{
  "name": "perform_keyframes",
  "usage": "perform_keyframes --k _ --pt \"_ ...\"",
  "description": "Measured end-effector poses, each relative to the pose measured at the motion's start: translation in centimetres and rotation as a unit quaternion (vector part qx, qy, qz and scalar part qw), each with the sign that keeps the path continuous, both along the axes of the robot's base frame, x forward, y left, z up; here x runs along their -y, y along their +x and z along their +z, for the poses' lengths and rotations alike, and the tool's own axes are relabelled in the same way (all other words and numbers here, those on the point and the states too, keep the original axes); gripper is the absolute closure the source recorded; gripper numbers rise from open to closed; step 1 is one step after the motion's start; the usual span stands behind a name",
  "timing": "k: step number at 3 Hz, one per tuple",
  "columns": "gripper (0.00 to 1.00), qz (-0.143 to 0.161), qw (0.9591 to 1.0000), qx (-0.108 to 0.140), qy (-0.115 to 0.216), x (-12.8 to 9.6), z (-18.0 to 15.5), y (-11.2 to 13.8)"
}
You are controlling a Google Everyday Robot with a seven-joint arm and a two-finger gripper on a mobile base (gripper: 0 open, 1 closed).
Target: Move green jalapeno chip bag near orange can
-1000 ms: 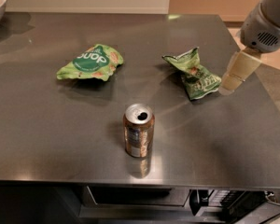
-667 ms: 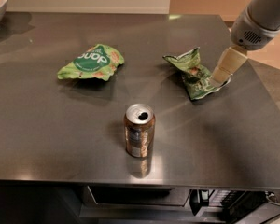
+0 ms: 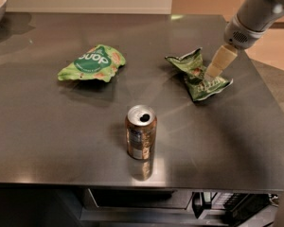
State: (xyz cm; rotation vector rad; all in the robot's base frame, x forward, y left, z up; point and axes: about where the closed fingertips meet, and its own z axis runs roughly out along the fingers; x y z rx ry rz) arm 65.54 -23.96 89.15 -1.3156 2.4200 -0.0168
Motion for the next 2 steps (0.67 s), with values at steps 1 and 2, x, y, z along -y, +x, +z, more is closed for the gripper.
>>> perform_keyframes --k 1,2 --pt "0.00 -0.008 0.9998 -0.017 0.010 -0.1 -1.9 1.4" --pt "0.00 -0.014 0.9991 -0.035 0.019 -0.3 -3.6 1.9"
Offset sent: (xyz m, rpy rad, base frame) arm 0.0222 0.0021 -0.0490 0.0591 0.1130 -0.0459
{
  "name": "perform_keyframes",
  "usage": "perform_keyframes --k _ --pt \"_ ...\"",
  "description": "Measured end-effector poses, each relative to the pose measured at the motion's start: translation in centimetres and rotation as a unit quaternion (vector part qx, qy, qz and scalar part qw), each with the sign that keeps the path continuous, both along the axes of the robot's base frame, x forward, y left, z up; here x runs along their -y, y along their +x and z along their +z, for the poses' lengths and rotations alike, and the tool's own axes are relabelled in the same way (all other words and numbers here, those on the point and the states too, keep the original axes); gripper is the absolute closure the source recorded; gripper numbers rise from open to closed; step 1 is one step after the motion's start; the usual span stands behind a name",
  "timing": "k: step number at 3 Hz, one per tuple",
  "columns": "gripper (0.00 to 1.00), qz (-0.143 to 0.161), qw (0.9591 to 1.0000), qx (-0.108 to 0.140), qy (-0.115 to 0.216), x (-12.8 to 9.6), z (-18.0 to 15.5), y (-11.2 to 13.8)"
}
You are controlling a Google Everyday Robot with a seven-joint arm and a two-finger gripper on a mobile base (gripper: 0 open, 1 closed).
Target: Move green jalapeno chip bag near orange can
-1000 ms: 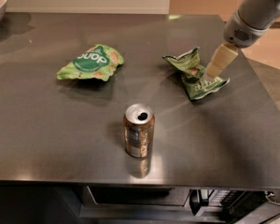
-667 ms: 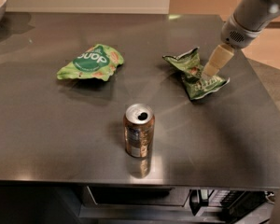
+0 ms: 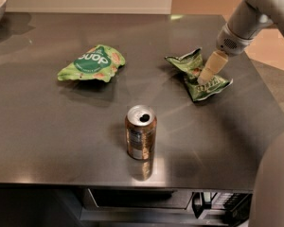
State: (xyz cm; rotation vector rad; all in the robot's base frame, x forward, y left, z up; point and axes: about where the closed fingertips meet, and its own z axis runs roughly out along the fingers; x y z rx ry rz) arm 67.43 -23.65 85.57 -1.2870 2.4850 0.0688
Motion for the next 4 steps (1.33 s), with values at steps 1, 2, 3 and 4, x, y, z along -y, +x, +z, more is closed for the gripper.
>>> perform_keyframes --k 1,2,3,4 --pt "0.00 -0.001 0.9998 -0.021 0.002 -0.6 -1.0 -0.1" --pt "0.18 -0.005 0.9994 -0.035 0.004 -1.2 -1.1 -0.9" --pt "0.41 0.000 0.9991 -0.041 0.010 -2.0 -0.3 -2.4" --pt "0.65 0.017 0.9987 -0.044 0.018 -3.2 0.8 -4.5"
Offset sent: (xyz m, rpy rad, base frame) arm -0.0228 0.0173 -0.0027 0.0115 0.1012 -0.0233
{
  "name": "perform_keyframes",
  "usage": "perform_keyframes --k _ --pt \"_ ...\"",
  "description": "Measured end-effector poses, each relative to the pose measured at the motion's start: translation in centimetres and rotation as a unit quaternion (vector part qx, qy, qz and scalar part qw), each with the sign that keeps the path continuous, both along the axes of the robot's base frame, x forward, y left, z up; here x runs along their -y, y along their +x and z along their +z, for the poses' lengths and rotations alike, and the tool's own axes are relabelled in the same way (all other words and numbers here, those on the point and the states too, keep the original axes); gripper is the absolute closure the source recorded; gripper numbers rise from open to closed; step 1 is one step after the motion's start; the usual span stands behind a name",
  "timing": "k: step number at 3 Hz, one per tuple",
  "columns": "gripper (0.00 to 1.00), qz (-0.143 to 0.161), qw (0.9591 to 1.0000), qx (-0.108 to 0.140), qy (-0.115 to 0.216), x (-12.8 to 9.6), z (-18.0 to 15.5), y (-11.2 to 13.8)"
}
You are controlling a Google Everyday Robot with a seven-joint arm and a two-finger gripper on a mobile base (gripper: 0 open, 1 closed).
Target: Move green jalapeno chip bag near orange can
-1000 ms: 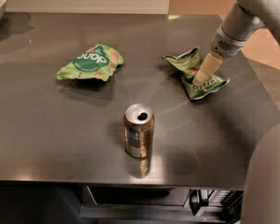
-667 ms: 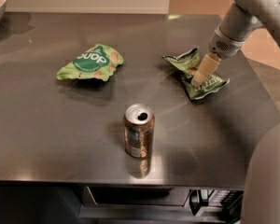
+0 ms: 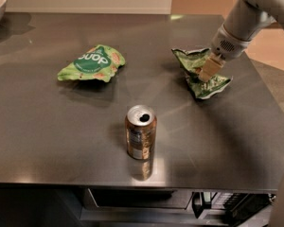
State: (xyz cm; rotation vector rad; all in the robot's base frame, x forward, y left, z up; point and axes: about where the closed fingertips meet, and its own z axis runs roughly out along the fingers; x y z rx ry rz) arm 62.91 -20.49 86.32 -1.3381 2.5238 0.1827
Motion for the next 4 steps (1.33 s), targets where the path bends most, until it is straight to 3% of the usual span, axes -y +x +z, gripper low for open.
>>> perform_keyframes --k 1,2,4 --pt "0.88 0.020 0.9997 -0.001 0.014 -1.3 1.2 -2.8" --pt "1.00 0.046 0.9985 -0.008 0.029 -2.8 2.4 -6.3" --pt "1.00 0.101 0.9933 -0.025 0.050 -5.9 4.0 -13.8"
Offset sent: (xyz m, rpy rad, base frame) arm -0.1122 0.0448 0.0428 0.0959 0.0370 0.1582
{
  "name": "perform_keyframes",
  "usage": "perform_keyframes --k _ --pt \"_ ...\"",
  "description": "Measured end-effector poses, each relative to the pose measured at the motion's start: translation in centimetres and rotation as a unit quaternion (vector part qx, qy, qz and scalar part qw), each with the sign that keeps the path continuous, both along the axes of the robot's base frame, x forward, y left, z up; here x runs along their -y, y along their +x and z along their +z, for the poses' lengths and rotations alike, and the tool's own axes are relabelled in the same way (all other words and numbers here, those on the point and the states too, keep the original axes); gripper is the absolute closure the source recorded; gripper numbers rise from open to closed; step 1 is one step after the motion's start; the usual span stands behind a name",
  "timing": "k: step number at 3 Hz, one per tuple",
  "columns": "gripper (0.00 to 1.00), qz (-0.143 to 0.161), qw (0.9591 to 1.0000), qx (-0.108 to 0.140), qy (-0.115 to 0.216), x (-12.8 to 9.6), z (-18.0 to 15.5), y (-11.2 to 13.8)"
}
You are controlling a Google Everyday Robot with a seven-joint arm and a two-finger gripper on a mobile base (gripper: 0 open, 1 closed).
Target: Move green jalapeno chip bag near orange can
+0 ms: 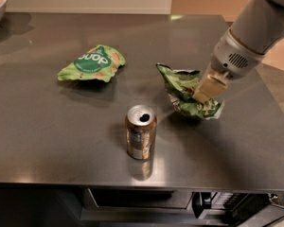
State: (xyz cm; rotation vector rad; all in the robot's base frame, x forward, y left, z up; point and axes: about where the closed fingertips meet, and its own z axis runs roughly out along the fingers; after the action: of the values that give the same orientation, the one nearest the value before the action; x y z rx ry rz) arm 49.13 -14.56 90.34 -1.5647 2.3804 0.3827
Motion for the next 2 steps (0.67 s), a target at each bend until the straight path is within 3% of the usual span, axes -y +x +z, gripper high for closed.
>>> perform_keyframes --k 1,2 --pt "1.00 0.014 0.9999 -0.006 0.001 -1.1 0.0 -2.3" --pt "0.84 0.025 0.9996 -0.013 -0.008 -1.8 -0.5 -4.0"
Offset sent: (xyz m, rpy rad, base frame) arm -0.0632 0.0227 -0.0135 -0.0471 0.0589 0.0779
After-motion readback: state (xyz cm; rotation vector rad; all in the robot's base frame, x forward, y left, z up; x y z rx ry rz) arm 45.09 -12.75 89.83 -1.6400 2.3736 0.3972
